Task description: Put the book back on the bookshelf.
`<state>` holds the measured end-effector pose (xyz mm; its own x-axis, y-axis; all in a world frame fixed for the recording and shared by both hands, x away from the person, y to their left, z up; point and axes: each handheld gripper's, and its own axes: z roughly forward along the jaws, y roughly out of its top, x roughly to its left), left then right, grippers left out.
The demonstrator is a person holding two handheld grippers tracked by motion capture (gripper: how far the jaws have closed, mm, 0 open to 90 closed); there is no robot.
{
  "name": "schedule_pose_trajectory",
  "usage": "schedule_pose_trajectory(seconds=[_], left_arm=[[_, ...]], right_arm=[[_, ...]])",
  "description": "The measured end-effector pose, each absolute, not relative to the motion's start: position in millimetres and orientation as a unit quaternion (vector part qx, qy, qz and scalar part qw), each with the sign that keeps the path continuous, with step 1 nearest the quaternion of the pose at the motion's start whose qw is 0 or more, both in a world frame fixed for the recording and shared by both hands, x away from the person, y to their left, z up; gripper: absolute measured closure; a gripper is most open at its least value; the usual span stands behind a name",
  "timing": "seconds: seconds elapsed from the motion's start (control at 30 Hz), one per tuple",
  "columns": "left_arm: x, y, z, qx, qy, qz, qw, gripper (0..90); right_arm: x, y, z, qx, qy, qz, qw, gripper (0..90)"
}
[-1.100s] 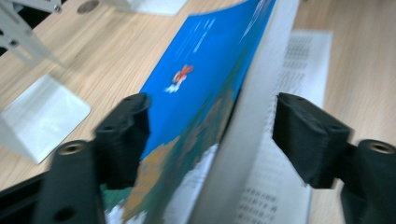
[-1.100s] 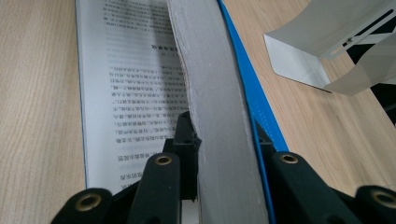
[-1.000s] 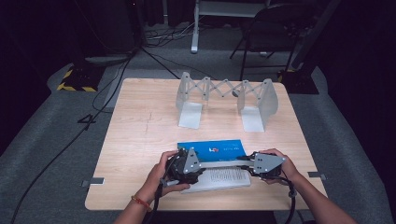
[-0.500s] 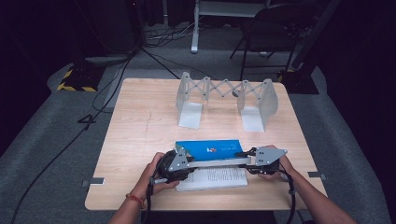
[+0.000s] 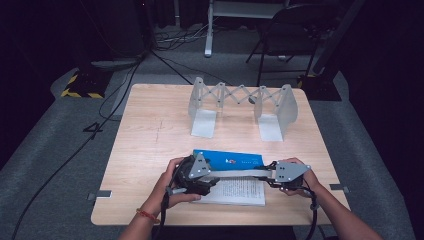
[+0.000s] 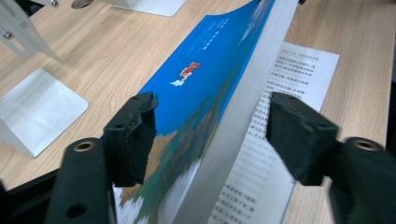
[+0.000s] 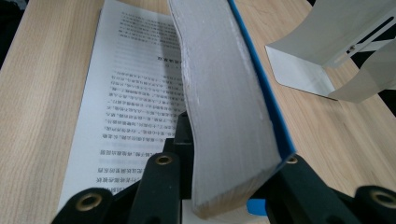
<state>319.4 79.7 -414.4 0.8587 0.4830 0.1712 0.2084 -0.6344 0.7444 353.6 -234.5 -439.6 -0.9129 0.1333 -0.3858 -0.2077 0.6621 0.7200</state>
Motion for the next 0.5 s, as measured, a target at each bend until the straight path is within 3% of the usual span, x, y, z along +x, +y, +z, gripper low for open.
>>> schedule_pose_trajectory(seconds=[0.27,0.5], left_arm=[[315.6,43.5,-419.2,0.899,0.188,0.176,0.355,30.9],[313.3,26.4,-428.3,0.895,0.205,0.204,0.340,27.8]], right_arm=[[347.2,-225.4,-436.0,-0.025,0.892,0.395,0.219,72.8],[344.9,-219.4,-435.3,-0.019,0.894,0.392,0.217,72.7]])
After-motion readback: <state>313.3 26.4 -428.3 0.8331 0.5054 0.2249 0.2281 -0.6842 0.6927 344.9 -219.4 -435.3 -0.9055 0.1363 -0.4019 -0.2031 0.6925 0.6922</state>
